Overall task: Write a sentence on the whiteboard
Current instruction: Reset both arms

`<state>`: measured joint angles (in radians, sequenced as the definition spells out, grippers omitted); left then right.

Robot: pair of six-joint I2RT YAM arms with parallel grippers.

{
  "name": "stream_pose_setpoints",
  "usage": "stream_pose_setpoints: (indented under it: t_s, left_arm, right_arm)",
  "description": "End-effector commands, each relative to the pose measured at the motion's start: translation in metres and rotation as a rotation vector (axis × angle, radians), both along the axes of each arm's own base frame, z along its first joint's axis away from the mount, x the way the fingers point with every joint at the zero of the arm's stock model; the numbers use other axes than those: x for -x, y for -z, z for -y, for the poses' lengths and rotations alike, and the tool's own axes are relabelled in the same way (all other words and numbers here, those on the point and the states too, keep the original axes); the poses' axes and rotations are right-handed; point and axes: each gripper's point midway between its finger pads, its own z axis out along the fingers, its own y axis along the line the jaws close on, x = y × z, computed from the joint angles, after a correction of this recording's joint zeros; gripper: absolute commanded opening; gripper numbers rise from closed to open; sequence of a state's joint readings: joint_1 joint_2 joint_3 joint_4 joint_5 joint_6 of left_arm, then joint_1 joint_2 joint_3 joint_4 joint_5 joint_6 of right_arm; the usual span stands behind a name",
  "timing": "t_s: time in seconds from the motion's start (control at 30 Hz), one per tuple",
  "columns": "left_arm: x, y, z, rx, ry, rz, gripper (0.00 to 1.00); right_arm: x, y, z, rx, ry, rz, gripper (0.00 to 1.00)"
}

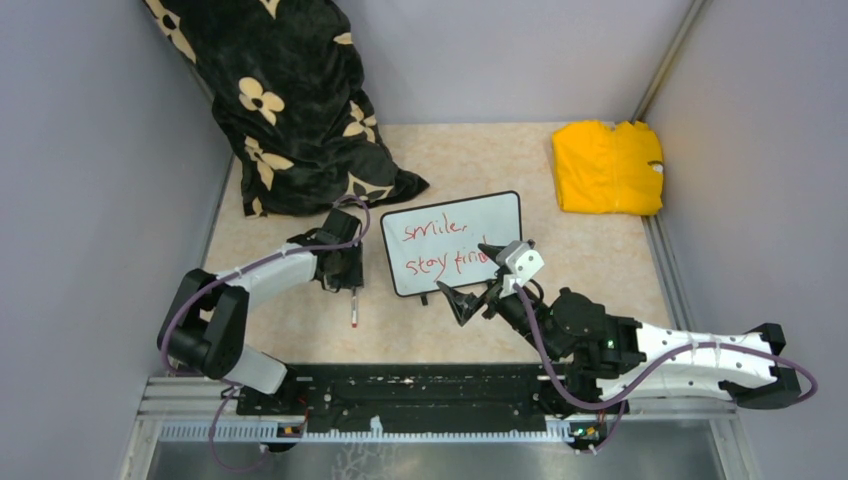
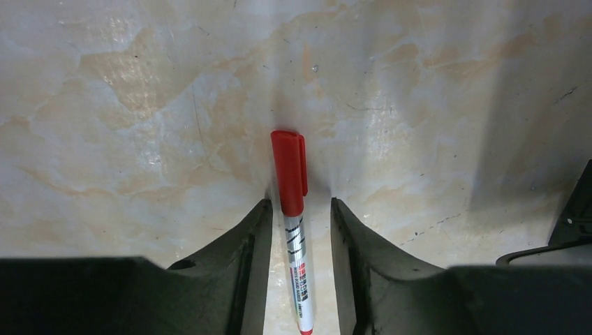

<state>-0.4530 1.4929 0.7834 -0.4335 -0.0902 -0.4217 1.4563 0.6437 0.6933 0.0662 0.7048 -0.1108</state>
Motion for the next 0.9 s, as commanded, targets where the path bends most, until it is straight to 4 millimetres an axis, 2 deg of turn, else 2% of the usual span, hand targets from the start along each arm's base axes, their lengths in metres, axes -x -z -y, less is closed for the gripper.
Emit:
stream_pose_setpoints:
  t_s: [0.0, 0.07, 0.13, 0.23, 0.3, 0.33, 0.47, 0.63, 0.87]
  left_arm:
    - [0.001, -0.007, -0.001, -0.002, 0.001, -0.018, 0.46]
    - [-0.006, -0.022, 0.000, 0.003, -0.005, 0.017, 0.53]
    - [-0.015, -0.047, -0.003, 0.007, -0.041, 0.083, 0.62]
    - [-0.028, -0.091, -0.004, 0.045, -0.092, 0.215, 0.77]
    - [-0.033, -0.126, -0.007, 0.086, -0.111, 0.335, 0.93]
    - [-0.034, -0.137, -0.009, 0.097, -0.119, 0.378, 0.98]
    - [-0.032, -0.174, -0.022, 0.125, -0.189, 0.509, 0.99]
    - [-0.026, -0.189, -0.027, 0.151, -0.206, 0.566, 0.99]
    - [-0.024, -0.181, -0.024, 0.154, -0.156, 0.569, 0.99]
  right_arm:
    - [-0.003, -0.015, 0.004, -0.043, 0.022, 0.011, 0.98]
    - [-0.003, -0.017, 0.004, -0.044, 0.022, 0.014, 0.98]
    - [-0.004, -0.020, 0.005, -0.047, 0.025, 0.016, 0.98]
    - [-0.004, -0.023, 0.006, -0.050, 0.031, 0.022, 0.98]
    - [-0.005, -0.026, 0.007, -0.054, 0.038, 0.026, 0.98]
    - [-0.006, -0.026, 0.008, -0.053, 0.044, 0.028, 0.98]
    - [-0.008, -0.028, 0.008, -0.052, 0.060, 0.037, 0.98]
    - [-0.011, -0.028, 0.006, -0.054, 0.078, 0.037, 0.99]
    - [-0.017, -0.020, -0.003, -0.024, 0.114, -0.008, 0.99]
